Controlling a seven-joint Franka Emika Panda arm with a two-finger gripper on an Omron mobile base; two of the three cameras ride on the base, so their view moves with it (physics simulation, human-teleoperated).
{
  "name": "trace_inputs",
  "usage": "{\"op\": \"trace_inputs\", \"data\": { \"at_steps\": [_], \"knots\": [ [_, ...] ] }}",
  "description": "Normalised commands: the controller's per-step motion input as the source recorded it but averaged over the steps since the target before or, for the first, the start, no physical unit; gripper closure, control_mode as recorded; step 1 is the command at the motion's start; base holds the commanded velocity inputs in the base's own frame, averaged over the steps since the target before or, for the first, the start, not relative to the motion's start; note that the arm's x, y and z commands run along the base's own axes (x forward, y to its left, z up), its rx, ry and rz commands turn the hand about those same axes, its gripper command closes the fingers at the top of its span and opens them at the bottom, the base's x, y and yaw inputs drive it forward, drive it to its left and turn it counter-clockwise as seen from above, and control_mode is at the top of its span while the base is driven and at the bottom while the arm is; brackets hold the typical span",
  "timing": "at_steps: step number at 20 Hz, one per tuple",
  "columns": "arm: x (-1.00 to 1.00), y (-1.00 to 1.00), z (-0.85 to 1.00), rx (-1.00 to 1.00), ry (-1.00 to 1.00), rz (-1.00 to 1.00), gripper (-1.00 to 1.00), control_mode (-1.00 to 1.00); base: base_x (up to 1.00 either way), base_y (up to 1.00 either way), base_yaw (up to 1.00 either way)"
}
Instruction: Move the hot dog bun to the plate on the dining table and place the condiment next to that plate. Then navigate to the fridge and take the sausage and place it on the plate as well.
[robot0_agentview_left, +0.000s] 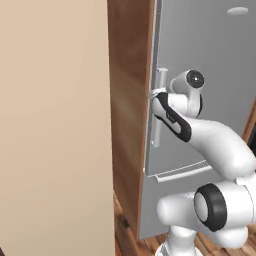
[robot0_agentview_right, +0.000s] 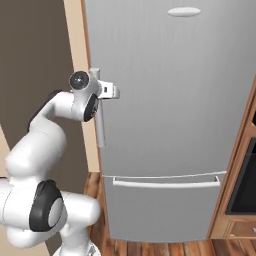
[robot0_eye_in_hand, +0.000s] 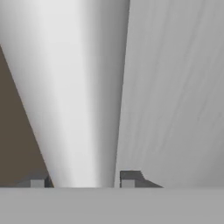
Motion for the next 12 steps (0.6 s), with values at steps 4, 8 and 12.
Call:
{"op": "trace_inputs", "data": {
  "at_steps": [4, 8, 12],
  "knots": [
    [-0.75, -1.0, 0.0, 0.03, -0.04, -0.06, 1.0, -1.0, 0.0, 0.0, 0.0],
    [-0.86, -1.0, 0.0, 0.04, -0.01, -0.12, 1.0, -1.0, 0.0, 0.0, 0.0],
    [-0.93, -1.0, 0.0, 0.03, -0.02, -0.17, 1.0, -1.0, 0.0, 0.0, 0.0]
  ]
}}
